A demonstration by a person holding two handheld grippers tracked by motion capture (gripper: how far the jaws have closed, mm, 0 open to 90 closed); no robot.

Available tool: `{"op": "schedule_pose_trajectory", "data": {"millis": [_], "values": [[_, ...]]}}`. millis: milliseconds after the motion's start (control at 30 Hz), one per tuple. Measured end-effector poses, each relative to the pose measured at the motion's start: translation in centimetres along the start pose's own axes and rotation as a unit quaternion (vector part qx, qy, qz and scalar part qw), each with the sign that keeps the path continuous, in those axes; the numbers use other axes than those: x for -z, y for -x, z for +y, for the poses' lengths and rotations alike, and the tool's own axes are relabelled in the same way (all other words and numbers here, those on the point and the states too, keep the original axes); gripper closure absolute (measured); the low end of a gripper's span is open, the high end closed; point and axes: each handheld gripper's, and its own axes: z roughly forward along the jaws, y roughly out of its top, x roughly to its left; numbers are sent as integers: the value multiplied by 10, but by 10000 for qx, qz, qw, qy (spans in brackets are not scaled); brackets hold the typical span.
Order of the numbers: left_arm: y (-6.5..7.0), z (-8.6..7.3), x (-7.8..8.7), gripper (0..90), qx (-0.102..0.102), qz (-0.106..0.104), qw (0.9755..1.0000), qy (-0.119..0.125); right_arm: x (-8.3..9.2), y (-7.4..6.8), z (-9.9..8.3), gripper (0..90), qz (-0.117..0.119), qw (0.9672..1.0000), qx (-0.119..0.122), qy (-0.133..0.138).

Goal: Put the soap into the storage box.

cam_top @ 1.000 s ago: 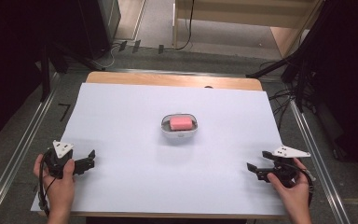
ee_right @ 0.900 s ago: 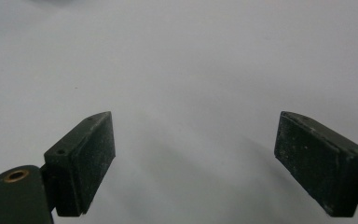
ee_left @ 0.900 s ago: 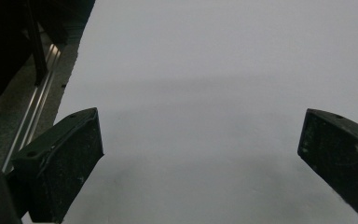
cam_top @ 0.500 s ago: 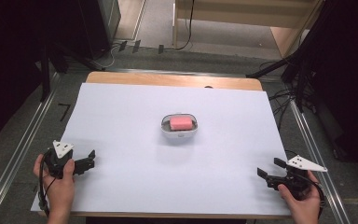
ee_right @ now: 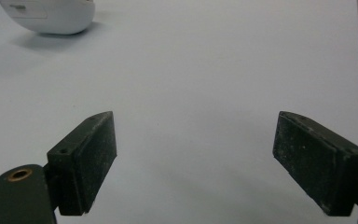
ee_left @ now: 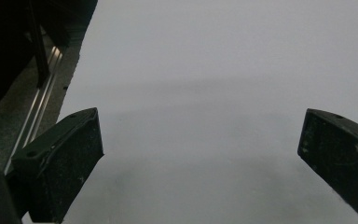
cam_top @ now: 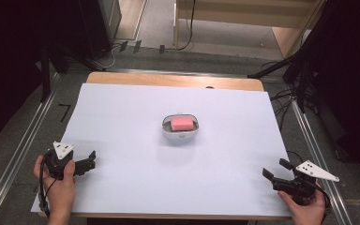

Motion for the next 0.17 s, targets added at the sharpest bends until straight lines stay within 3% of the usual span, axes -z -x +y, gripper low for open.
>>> {"op": "schedule_pose_trajectory", "data": {"millis": [167], "values": [[0,0,-1,1,24,-28,10000,-13,2,-2,0,262,-31,10000,49,66]]}}
